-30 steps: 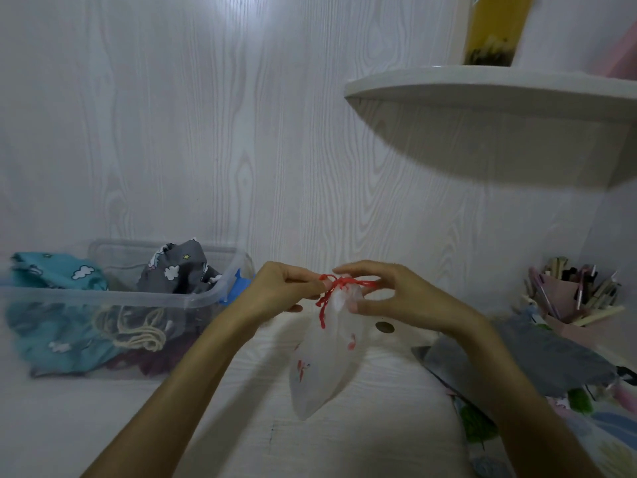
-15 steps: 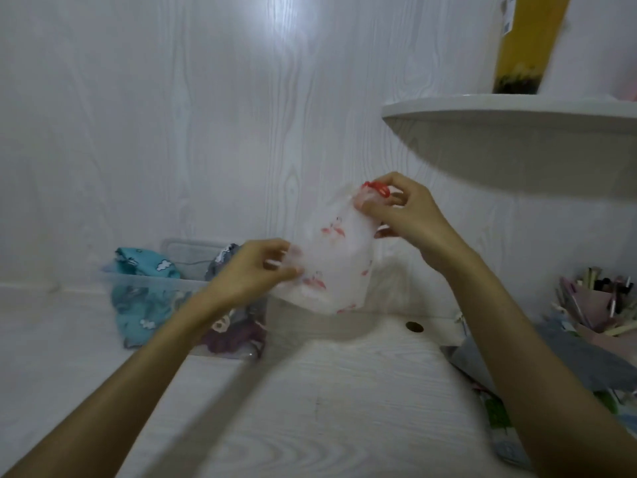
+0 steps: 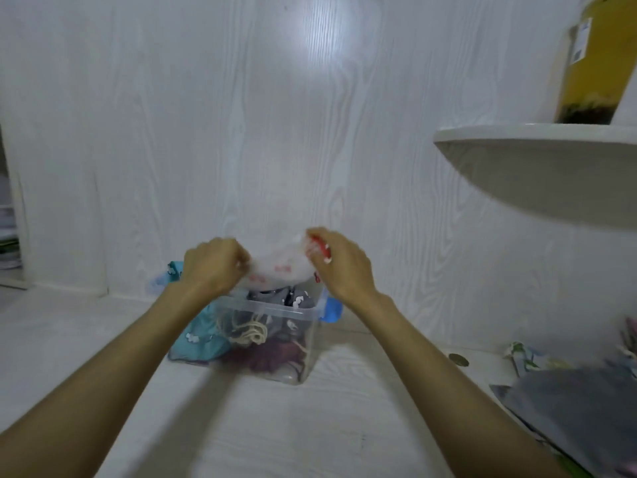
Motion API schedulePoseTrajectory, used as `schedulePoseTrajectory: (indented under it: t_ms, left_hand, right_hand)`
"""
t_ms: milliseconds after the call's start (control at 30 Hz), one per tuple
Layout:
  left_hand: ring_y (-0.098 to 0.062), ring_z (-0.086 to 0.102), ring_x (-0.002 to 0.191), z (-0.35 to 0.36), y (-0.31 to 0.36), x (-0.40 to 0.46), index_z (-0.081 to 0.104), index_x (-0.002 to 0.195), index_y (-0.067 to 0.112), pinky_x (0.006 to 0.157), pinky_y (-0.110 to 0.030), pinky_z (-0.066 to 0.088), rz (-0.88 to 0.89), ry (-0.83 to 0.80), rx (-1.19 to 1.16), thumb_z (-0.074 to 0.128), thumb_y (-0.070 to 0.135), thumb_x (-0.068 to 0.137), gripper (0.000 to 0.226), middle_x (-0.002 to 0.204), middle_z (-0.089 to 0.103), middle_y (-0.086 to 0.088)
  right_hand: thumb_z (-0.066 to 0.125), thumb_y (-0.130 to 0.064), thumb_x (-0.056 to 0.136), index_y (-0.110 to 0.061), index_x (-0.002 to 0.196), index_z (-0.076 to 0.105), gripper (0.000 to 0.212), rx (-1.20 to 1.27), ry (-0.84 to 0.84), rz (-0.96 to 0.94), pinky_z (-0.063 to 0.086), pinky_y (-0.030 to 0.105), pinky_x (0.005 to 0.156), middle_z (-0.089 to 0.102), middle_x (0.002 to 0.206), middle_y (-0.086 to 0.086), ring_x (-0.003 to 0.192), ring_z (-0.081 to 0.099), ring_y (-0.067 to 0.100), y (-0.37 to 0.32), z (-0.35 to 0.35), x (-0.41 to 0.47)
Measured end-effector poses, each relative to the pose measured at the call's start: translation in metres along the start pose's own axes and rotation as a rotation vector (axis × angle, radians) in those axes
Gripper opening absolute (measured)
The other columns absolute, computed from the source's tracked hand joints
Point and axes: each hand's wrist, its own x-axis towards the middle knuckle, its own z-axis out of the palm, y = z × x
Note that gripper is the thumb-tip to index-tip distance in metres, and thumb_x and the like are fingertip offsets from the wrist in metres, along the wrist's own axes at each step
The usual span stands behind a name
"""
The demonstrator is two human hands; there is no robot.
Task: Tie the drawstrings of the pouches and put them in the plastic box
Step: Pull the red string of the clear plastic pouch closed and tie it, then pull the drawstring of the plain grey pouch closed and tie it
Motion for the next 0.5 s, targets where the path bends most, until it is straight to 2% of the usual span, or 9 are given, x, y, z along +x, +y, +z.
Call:
schedulePoseTrajectory:
  t_ms: [67, 133, 167, 233, 267, 333, 367, 400, 500]
  left_hand:
    - [-0.022, 0.055, 0.071, 0.016, -0.012, -0.003, 0.061, 0.068, 0.019, 0.063, -0.029, 0.037, -0.001, -0.284, -0.050, 0.050, 0.029, 0.091, 0.028, 0.073, 0.061, -0.002]
    - [-0.020, 0.055, 0.079, 0.021, -0.016, -0.003, 0.067, 0.084, 0.018, 0.073, -0.032, 0.041, -0.019, -0.434, -0.200, 0.043, 0.032, 0.095, 0.030, 0.087, 0.062, -0.003]
    - [-0.021, 0.055, 0.088, 0.021, -0.015, -0.001, 0.066, 0.092, 0.016, 0.082, -0.034, 0.041, -0.028, -0.468, -0.238, 0.040, 0.033, 0.096, 0.031, 0.098, 0.061, -0.003]
    - [-0.024, 0.052, 0.100, 0.019, -0.008, 0.003, 0.062, 0.101, 0.013, 0.093, -0.036, 0.038, -0.058, -0.545, -0.261, 0.037, 0.034, 0.096, 0.033, 0.112, 0.056, -0.007]
    - [-0.025, 0.051, 0.103, 0.018, -0.005, 0.006, 0.060, 0.101, 0.013, 0.095, -0.037, 0.037, -0.065, -0.590, -0.256, 0.037, 0.035, 0.096, 0.031, 0.119, 0.055, -0.010]
    - [-0.029, 0.051, 0.112, 0.017, 0.000, 0.010, 0.060, 0.107, 0.014, 0.099, -0.037, 0.036, -0.072, -0.639, -0.196, 0.037, 0.036, 0.096, 0.033, 0.130, 0.053, -0.014]
    - [-0.029, 0.050, 0.117, 0.016, 0.001, 0.012, 0.060, 0.115, 0.013, 0.101, -0.037, 0.036, -0.065, -0.626, -0.132, 0.038, 0.037, 0.096, 0.038, 0.134, 0.052, -0.013]
    - [-0.027, 0.050, 0.119, 0.014, 0.002, 0.014, 0.057, 0.123, 0.014, 0.100, -0.036, 0.037, -0.049, -0.580, -0.047, 0.040, 0.039, 0.096, 0.041, 0.135, 0.053, -0.009]
    - [-0.023, 0.050, 0.123, -0.001, 0.019, 0.011, 0.044, 0.136, 0.027, 0.099, -0.037, 0.038, 0.024, -0.345, 0.084, 0.049, 0.048, 0.090, 0.051, 0.137, 0.053, 0.005]
  right_hand:
    - [0.039, -0.028, 0.098, -0.027, 0.126, 0.055, 0.033, -0.101, -0.260, -0.042, 0.042, 0.037, 0.091, 0.065, 0.112, 0.003, 0.105, 0.059, 0.025, 0.007, 0.017, -0.011]
    - [0.025, -0.028, 0.100, -0.029, 0.120, 0.059, 0.039, -0.128, -0.491, 0.040, 0.027, 0.043, 0.107, 0.063, 0.118, 0.004, 0.117, 0.051, 0.025, 0.009, 0.025, -0.014]
    - [0.020, -0.027, 0.100, -0.029, 0.104, 0.062, 0.042, -0.145, -0.587, 0.106, 0.018, 0.046, 0.112, 0.062, 0.116, 0.003, 0.117, 0.048, 0.025, 0.009, 0.028, -0.013]
    - [0.017, -0.027, 0.099, -0.026, 0.069, 0.047, 0.043, -0.207, -0.717, 0.193, 0.013, 0.048, 0.114, 0.057, 0.094, 0.001, 0.103, 0.046, 0.023, 0.009, 0.030, -0.004]
    - [0.018, -0.028, 0.099, -0.025, 0.065, 0.042, 0.041, -0.236, -0.764, 0.215, 0.014, 0.048, 0.113, 0.055, 0.092, 0.001, 0.101, 0.046, 0.022, 0.008, 0.030, 0.001]
    - [0.025, -0.031, 0.098, -0.024, 0.085, 0.057, 0.035, -0.228, -0.830, 0.226, 0.020, 0.046, 0.111, 0.057, 0.115, 0.003, 0.114, 0.048, 0.023, 0.008, 0.029, 0.010]
    - [0.031, -0.032, 0.098, -0.024, 0.108, 0.060, 0.032, -0.172, -0.816, 0.218, 0.024, 0.044, 0.111, 0.054, 0.129, 0.003, 0.121, 0.046, 0.023, 0.011, 0.027, 0.012]
    - [0.038, -0.033, 0.097, -0.026, 0.127, 0.053, 0.034, -0.093, -0.763, 0.200, 0.029, 0.039, 0.110, 0.050, 0.137, 0.001, 0.125, 0.045, 0.023, 0.013, 0.022, 0.011]
    - [0.049, -0.030, 0.095, -0.028, 0.136, 0.046, 0.041, 0.126, -0.498, 0.176, 0.038, 0.029, 0.100, 0.054, 0.130, -0.001, 0.120, 0.049, 0.018, 0.018, -0.007, -0.002]
